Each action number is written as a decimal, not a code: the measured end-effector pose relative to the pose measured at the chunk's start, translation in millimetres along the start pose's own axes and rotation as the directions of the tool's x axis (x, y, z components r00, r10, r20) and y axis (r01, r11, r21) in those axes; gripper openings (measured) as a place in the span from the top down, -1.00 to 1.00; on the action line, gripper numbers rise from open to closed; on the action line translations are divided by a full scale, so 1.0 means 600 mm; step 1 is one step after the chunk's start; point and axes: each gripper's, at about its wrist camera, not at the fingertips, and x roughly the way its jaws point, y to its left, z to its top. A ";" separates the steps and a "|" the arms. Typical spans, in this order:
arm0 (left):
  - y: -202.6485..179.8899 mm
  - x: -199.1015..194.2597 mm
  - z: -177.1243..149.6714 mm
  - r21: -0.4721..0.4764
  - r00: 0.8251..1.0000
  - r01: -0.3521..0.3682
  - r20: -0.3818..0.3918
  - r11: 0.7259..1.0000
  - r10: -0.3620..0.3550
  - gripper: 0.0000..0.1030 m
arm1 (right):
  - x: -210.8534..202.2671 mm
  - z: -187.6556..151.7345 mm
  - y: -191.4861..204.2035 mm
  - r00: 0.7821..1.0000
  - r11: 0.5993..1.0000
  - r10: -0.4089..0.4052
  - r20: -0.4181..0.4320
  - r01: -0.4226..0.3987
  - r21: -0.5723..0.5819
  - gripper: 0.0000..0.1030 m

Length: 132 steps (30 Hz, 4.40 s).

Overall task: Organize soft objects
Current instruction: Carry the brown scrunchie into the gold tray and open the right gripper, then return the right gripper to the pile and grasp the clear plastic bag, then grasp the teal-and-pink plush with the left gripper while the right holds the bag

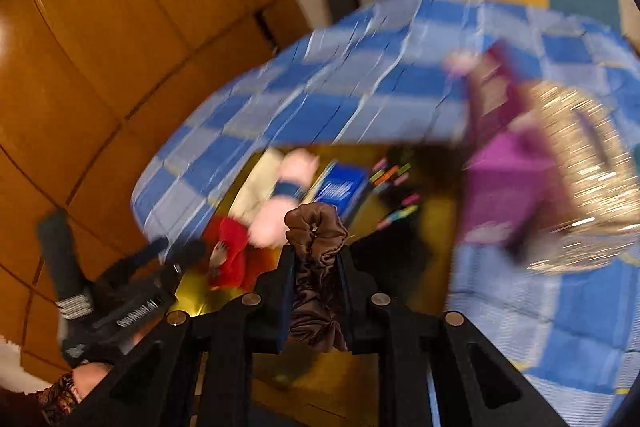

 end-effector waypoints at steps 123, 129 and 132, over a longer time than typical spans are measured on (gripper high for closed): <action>-0.943 0.161 -0.124 0.520 0.924 0.372 -0.283 0.769 -0.256 -0.85 | -0.361 -0.122 -0.772 0.855 0.670 -0.499 0.141 0.277 0.688 0.27; -0.980 0.247 -0.139 0.545 0.924 0.354 -0.332 0.760 -0.192 -0.44 | -0.360 -0.121 -0.777 0.867 0.681 -0.472 0.158 0.245 0.691 0.27; -0.978 0.277 -0.151 0.530 0.907 0.373 -0.380 0.761 -0.180 0.09 | -0.358 -0.120 -0.779 0.870 0.680 -0.467 0.158 0.239 0.693 0.27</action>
